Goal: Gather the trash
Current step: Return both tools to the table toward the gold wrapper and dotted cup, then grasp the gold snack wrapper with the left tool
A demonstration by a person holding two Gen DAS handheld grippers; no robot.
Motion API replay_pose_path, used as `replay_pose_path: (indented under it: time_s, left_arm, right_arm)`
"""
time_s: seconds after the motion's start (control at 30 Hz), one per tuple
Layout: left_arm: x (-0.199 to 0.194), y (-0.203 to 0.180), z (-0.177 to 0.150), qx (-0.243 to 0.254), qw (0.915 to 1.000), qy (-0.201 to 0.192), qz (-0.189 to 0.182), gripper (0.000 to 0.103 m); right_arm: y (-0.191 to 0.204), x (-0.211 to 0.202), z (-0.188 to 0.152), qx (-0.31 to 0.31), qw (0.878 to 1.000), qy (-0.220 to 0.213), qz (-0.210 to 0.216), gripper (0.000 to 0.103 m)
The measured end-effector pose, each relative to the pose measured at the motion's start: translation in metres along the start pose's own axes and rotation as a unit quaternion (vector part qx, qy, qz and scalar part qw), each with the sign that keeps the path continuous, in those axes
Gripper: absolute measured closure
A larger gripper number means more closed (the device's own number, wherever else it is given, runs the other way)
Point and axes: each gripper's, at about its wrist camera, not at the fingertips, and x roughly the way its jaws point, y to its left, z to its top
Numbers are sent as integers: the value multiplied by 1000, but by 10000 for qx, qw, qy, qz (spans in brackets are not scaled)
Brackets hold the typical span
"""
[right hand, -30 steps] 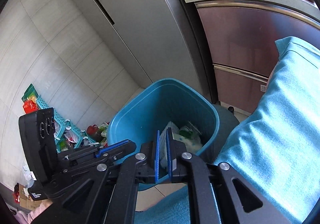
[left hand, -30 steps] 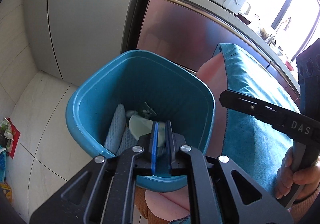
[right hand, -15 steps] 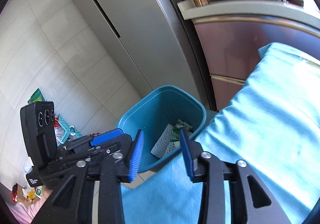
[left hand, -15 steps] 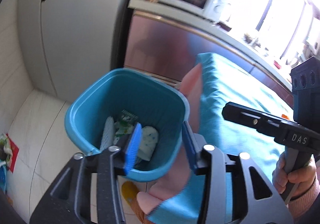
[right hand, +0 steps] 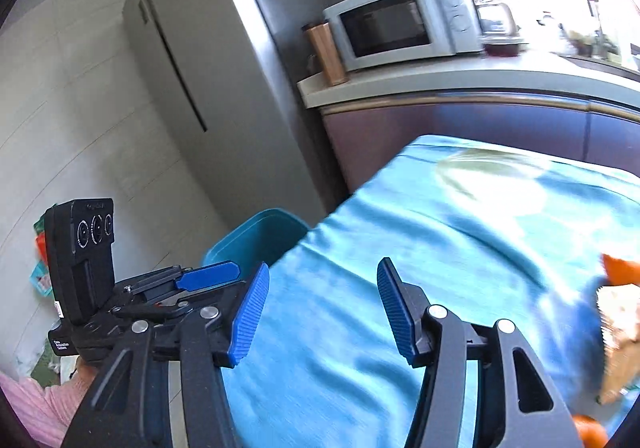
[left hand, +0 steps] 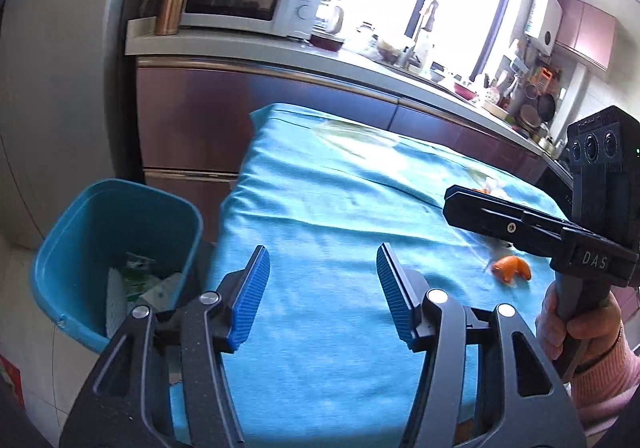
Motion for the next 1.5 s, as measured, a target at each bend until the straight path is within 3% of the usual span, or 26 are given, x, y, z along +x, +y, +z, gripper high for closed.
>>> replay_pose_path:
  time_s: [0.3, 0.7, 1.13, 1.5]
  left_arm:
    - [31, -68, -2, 371, 9970, 248, -639, 48]
    - [68, -140, -5, 856, 9861, 649, -1269, 48]
    - [116, -182, 12, 845, 9772, 1103, -1605, 47]
    - [167, -212, 18, 725, 9702, 1603, -1669, 45]
  right_arm:
    - [-56, -64, -30, 538, 9945, -341, -835, 49]
    - [-126, -121, -71, 1233, 9757, -591, -1712, 48]
    - [-170, -162, -87, 1610, 9588, -908, -2155, 48]
    - [-218, -187, -95, 2088, 9365, -1145, -2573, 48]
